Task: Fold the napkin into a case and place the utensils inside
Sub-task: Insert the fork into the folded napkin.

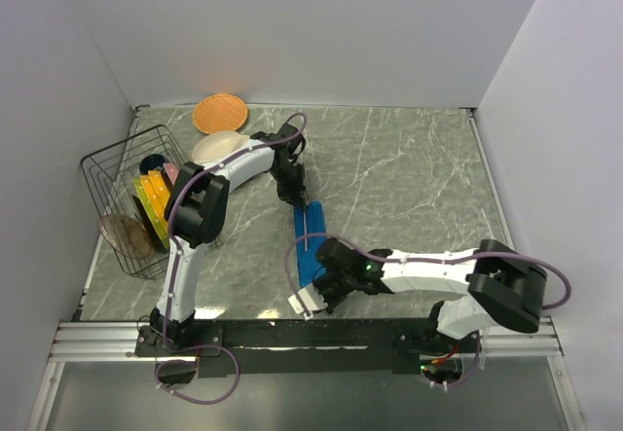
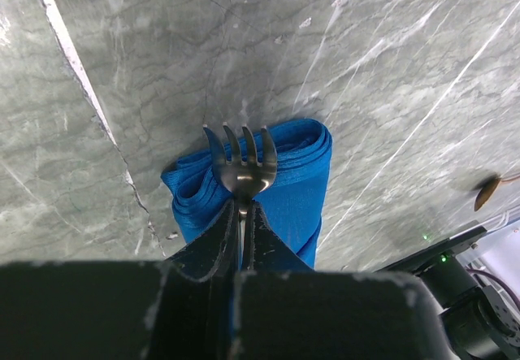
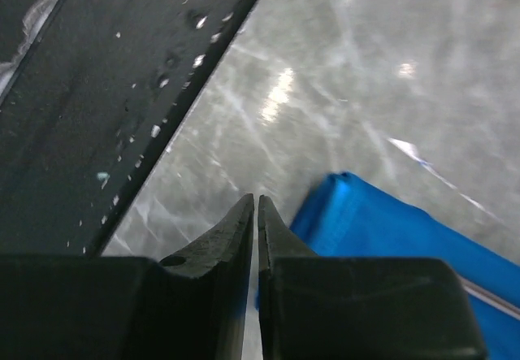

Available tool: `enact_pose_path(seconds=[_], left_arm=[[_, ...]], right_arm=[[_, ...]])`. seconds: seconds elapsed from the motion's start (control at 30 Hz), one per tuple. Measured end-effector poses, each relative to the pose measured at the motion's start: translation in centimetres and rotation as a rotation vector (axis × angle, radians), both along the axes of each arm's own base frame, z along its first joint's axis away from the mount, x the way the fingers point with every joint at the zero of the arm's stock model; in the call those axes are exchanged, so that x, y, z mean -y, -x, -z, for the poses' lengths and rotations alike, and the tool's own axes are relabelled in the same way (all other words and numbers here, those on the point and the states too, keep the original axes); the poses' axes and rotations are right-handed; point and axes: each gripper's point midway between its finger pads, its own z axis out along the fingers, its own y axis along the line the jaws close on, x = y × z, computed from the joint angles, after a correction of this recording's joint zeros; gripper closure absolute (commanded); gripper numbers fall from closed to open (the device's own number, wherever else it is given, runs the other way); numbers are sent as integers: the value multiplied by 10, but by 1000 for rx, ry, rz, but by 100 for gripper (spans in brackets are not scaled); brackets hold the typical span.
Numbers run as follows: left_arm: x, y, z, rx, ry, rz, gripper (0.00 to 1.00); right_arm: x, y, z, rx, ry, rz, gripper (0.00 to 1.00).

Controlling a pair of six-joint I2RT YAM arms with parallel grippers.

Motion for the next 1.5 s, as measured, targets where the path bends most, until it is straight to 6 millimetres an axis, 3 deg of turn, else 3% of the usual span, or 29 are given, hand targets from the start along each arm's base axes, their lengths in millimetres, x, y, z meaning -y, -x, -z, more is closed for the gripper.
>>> enact_pose_path(seconds=[0.1,0.47,0.7,1.07,1.37,1.5], left_arm=[[-1,1,0,-4,-1,-3,99],[-3,10,-13,11,-9,-17,99],[4,17,-28,50,-12,-5,99],[-10,41,-3,-32,-64,-16,99],[-13,46,1,-46,-74,-16,99],[-14,47,3,-49,-77,-18,81]], right_arm=[[-2,-1,15,50,50,1,89],[-20,-31,15,172,33,124,91],[-20,-36,14,173,35,177,92],[-20,-39,14,174,34,205,92],[-24,-42,14,179,21,218,92],[-25,-42,14,181,18,220,91]])
